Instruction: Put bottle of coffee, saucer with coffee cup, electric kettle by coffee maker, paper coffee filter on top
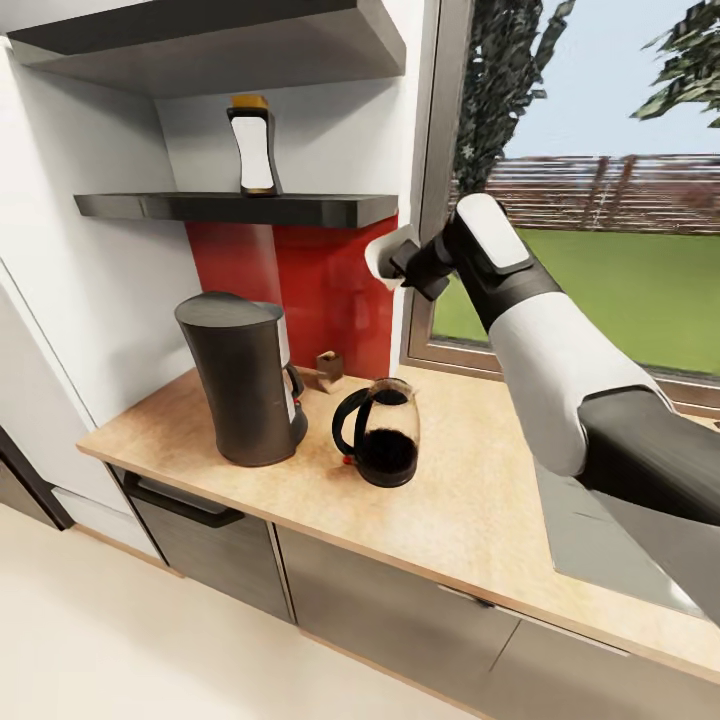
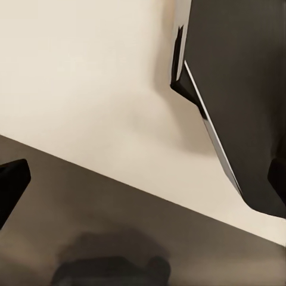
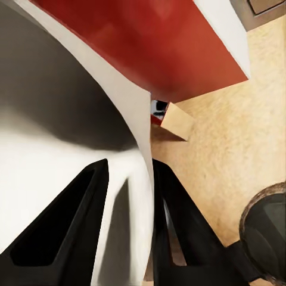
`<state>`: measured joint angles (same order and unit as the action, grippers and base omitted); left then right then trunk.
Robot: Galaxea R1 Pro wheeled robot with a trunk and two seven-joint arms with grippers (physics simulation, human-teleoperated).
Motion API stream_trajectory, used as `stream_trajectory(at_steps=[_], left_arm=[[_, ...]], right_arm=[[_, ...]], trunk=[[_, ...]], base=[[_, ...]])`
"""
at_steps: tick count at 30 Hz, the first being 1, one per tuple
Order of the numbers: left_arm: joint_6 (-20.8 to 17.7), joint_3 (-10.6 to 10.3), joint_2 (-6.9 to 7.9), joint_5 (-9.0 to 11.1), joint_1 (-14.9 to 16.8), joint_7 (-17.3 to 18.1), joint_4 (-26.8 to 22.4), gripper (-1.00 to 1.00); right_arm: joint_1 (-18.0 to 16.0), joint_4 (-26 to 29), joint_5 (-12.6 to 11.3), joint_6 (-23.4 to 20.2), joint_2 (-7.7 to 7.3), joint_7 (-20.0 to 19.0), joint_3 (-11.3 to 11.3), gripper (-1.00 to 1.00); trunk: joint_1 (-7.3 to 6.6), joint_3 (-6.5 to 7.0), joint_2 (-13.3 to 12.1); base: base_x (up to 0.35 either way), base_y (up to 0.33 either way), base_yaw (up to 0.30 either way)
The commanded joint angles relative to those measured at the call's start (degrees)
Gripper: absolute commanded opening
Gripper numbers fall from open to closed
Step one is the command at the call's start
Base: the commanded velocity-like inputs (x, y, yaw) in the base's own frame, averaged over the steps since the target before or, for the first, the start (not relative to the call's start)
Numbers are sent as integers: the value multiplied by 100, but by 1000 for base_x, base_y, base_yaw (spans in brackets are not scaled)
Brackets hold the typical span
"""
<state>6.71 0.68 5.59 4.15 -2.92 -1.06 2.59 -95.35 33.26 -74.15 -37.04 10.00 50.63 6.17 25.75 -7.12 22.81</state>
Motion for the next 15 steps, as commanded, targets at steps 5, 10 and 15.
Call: stream_trajectory(at_steps=[5,10,15], left_arm=[[32,3,-20,42,2,0,11,100],[32,3,-38,42,2,2,6,100],[34,3,-39,47,2,1,5,100]], right_arm=[[-15,-47,-21,286,0,-60,21,-100],[-11,-895,8,938,0,-1194,64,-100],[-10,-1232,10,1063,0,-2229,84,-100]], trunk=[[3,-11,11],[3,-11,11],[3,-11,11]], base=[[0,0,0],[0,0,0],[0,0,0]])
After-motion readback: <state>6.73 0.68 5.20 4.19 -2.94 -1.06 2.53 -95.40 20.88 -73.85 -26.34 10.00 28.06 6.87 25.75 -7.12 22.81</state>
